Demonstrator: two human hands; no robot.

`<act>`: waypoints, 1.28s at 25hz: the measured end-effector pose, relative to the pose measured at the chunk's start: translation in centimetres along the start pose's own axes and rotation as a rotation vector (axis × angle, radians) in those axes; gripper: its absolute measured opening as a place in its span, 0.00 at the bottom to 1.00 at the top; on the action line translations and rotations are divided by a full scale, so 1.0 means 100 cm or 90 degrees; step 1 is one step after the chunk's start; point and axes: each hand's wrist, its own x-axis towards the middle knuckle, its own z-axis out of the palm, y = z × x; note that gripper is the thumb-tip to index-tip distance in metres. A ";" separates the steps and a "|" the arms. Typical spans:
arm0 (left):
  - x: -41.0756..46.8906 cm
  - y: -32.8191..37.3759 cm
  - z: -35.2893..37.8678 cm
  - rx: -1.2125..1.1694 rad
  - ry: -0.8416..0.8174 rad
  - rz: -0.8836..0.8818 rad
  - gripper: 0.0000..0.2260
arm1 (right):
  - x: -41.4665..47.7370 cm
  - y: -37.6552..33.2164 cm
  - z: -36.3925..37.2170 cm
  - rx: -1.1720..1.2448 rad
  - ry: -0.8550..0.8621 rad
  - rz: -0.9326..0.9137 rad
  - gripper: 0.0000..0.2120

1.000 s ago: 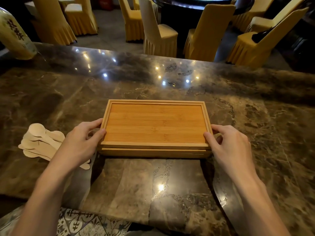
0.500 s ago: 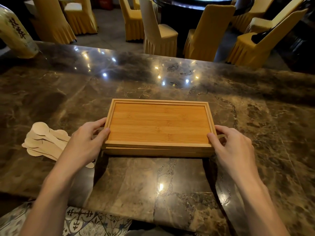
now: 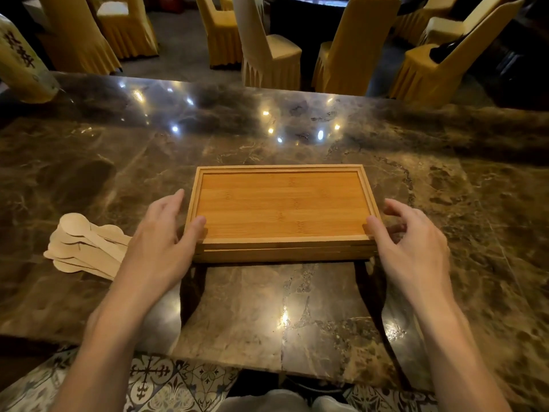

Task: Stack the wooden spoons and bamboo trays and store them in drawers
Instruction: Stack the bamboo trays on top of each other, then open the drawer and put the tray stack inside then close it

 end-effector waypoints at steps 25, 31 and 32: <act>-0.082 0.000 0.121 0.118 0.038 0.324 0.13 | -0.258 0.013 0.050 1.243 0.096 0.992 0.08; -0.079 -0.001 0.120 0.093 0.032 0.326 0.11 | -0.242 0.006 0.079 1.233 0.062 0.985 0.14; -0.078 0.000 0.121 0.094 0.032 0.326 0.11 | -0.238 0.007 0.081 1.226 0.054 0.979 0.14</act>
